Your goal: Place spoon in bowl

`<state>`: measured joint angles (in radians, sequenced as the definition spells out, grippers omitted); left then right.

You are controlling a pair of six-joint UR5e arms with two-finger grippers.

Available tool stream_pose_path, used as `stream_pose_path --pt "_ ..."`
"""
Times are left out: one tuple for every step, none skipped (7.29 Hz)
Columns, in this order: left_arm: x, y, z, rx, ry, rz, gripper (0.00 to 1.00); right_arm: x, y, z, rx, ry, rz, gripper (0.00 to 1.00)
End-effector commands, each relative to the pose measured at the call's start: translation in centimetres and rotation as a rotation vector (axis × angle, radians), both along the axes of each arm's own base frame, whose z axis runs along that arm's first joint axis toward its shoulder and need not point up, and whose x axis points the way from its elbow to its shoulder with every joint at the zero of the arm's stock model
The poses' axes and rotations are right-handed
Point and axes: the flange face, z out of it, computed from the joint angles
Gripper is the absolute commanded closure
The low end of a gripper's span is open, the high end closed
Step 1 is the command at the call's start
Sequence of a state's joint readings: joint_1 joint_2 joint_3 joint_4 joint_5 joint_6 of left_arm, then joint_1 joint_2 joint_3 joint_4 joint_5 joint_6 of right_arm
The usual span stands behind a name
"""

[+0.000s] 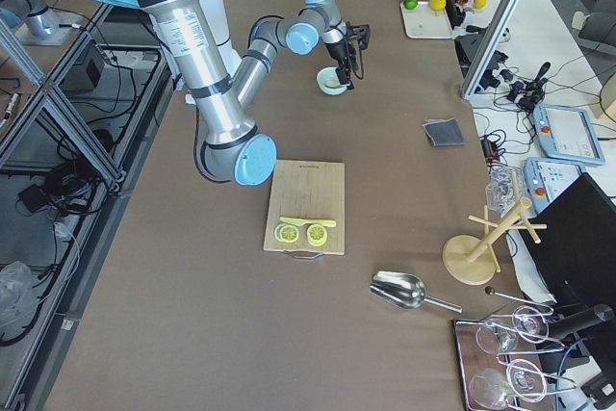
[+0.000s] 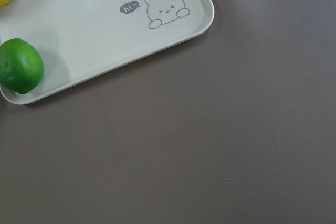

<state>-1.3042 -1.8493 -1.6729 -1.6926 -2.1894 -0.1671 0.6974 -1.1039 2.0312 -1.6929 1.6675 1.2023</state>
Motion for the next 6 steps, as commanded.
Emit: stream_pose_path --pt "-11.7 0.0 2.5 -0.049 -0.085 0.013 0.02 10.3 -3.6 7.5 0.038 0.113 -0.222 0.00" --pt "-14.3 0.7 3.4 -0.138 -0.098 0.027 0.02 15.0 -4.6 10.3 0.030 0.113 -0.294 0.00" --pt "-14.6 1.4 5.4 -0.207 -0.115 0.031 0.02 20.6 -5.1 14.2 -0.004 0.100 -0.324 0.00" --pt "-15.4 2.8 9.7 -0.295 -0.111 0.022 0.02 25.9 -4.9 20.3 -0.039 0.098 -0.391 0.00" --pt "-15.9 2.9 11.3 -0.325 -0.108 0.016 0.02 30.5 -4.1 26.8 -0.063 0.128 -0.456 0.00" --pt "-17.6 4.1 12.3 -0.315 -0.096 -0.013 0.02 34.0 -2.9 32.8 -0.101 0.151 -0.503 0.00"
